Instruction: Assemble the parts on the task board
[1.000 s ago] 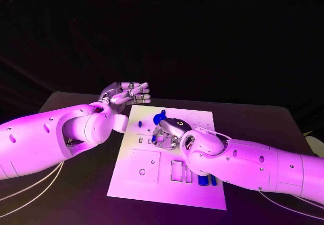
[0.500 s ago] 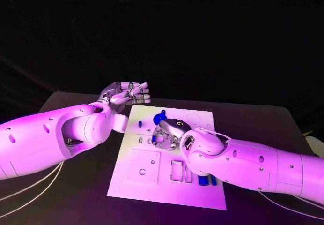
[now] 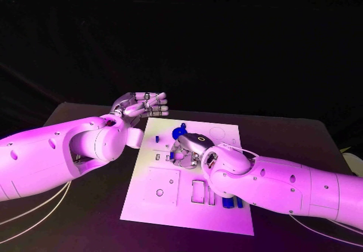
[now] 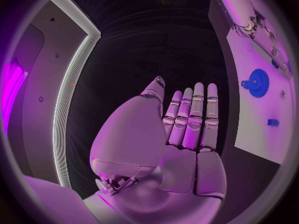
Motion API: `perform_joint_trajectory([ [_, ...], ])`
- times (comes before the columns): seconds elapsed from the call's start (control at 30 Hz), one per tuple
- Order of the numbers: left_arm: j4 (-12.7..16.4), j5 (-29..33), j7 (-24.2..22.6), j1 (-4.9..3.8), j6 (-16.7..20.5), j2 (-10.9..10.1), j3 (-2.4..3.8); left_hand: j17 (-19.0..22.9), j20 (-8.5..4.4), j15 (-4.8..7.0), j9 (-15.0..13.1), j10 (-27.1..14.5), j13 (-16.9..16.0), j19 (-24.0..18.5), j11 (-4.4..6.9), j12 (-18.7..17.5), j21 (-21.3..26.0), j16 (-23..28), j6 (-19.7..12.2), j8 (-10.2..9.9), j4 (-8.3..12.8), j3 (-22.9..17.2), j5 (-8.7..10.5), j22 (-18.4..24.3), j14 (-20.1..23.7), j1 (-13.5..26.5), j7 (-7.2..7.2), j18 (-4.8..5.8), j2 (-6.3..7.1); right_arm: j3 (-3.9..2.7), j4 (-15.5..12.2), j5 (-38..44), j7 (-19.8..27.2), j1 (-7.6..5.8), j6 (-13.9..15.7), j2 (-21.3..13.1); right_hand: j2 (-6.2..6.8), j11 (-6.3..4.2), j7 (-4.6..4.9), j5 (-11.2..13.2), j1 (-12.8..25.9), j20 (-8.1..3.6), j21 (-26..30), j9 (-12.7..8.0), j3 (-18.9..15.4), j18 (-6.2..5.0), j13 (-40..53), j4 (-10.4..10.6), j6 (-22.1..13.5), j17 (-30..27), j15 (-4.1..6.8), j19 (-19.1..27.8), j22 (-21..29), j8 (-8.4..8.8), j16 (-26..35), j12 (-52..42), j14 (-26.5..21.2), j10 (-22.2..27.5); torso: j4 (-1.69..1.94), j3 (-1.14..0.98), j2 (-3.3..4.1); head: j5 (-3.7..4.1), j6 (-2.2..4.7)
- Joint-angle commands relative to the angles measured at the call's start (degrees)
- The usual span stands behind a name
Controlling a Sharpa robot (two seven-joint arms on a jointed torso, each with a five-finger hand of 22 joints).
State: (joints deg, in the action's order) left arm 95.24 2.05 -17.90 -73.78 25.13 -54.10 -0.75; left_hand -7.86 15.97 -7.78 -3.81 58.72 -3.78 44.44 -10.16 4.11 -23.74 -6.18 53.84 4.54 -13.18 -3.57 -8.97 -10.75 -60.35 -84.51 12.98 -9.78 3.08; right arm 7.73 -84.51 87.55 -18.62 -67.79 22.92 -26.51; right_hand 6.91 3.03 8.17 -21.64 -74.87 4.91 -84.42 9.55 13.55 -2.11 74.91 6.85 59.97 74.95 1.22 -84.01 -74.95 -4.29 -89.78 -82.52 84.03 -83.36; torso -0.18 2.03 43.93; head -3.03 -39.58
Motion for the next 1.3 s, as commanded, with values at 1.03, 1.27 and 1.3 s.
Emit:
perform_joint_trajectory([
  [1.03,-1.4,-9.5,6.6,0.06,-5.0,0.0,-0.03,-4.8,-4.36,4.76,-0.8,12.5,-1.9,8.1,4.35,3.5,-9.5,-4.9,7.2,1.7,-0.9,0.9,0.1,-4.4,-12.8,-0.4,-3.48,-0.8,-1.1,-0.05,-6.6,-6.5,13.6,-1.89,9.9,-7.1,1.37,2.44,2.14,5.8,-5.6,2.41,5.7,-1.6,-16.7,-1.03,0.4,9.4,-9.6,11.4,-2.43,2.1,-6.5,-0.7,1.4,4.7,5.0,5.2,-0.03,-0.14,-0.85,-0.22,0.13],
  [1.27,-2.2,-21.3,16.9,0.2,-11.2,-0.3,-0.13,-12.3,-7.59,8.33,-1.8,20.8,-5.5,13.4,7.65,8.3,-17.4,-14.3,10.7,2.7,-2.6,2.3,0.15,-8.8,-22.6,1.7,-6.14,-0.82,0.28,-0.23,-12.3,-22.7,23.0,-4.94,6.7,-16.3,-0.98,1.25,0.89,3.5,-7.2,1.69,10.6,-0.7,-15.4,-2.22,-2.4,8.3,-5.6,7.5,-1.49,5.4,-3.2,-3.51,3.4,7.2,3.8,7.6,-0.22,-0.4,-2.45,-0.77,-0.52],
  [1.3,-2.4,-24.7,19.7,0.2,-13.3,-0.4,-0.13,-15.0,-8.49,8.6,-2.1,21.1,-7.0,14.6,7.91,9.7,-19.9,-17.4,10.6,2.7,-2.8,3.0,-0.01,-10.2,-23.4,3.3,-6.61,-0.76,0.03,-0.24,-13.0,-25.4,23.6,-5.36,6.1,-18.0,-1.15,1.04,0.69,3.0,-7.2,1.5,11.1,-0.7,-15.4,-2.31,-3.0,8.2,-5.3,6.9,-1.29,5.6,-2.9,-3.82,3.7,7.7,3.7,7.9,-0.24,-0.41,-2.67,-0.82,-0.6],
])
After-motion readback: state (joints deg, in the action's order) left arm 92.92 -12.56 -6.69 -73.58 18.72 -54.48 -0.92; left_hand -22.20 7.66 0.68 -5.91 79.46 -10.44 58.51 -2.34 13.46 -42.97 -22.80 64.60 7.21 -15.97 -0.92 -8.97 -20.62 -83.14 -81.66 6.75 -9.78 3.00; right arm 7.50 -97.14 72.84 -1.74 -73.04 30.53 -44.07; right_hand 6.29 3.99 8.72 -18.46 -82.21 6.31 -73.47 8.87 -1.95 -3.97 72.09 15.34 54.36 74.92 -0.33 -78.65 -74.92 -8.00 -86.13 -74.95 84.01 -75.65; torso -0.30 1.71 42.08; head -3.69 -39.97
